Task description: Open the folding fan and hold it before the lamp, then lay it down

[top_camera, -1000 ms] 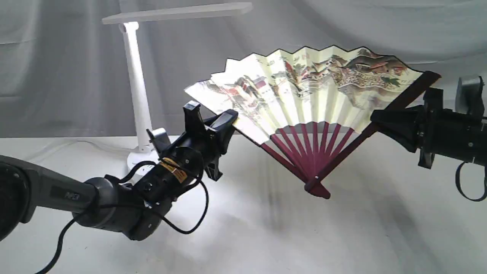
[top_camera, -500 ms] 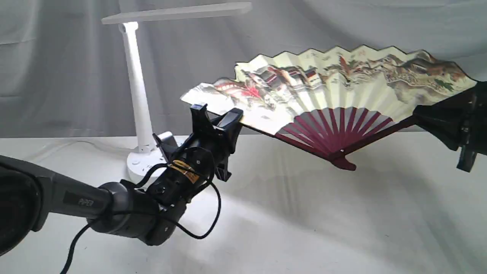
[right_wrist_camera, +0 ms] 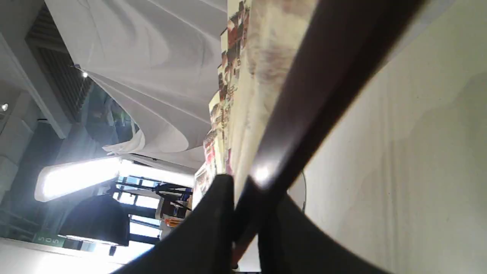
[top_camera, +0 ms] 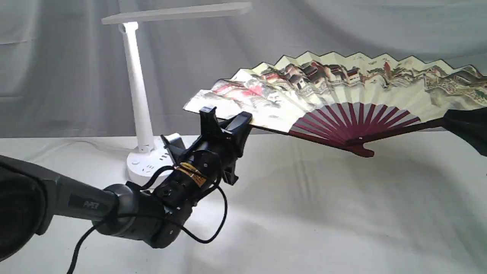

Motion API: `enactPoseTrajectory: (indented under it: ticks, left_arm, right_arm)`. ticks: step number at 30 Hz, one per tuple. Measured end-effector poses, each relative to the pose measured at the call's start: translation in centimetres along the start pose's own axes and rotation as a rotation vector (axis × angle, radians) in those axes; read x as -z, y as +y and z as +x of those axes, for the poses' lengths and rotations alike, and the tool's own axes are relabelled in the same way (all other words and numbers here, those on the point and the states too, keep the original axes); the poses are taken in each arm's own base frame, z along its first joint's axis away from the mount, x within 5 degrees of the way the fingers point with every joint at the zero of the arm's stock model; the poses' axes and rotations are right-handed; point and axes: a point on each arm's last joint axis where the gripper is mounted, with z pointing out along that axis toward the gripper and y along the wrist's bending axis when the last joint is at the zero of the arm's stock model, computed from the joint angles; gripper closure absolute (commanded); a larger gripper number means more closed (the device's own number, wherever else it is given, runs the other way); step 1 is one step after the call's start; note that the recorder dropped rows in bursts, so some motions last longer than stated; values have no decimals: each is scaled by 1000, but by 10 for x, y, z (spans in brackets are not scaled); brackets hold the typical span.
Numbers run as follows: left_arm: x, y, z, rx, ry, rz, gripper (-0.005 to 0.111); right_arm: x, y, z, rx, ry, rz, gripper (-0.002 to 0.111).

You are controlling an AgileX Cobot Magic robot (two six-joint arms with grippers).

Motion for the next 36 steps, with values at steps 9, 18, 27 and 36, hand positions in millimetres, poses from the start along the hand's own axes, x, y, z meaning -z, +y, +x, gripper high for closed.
enactPoseTrajectory:
  ticks: [9,18,27,36]
  left_arm:
    - [0,0,0,-5,0,0,107]
    - [8,4,1,22,-2,-30,107]
    - [18,-13,5,24,-5,-46,107]
    - [44,-29,3,53,-81,-85,107]
  right_arm:
    - [0,0,0,-4,3,2,108]
    - [0,0,-1,-9,-5,-2,108]
    - [-2,0,0,-22,-1,-5,108]
    - [-24,7,11,-37,38,-33,108]
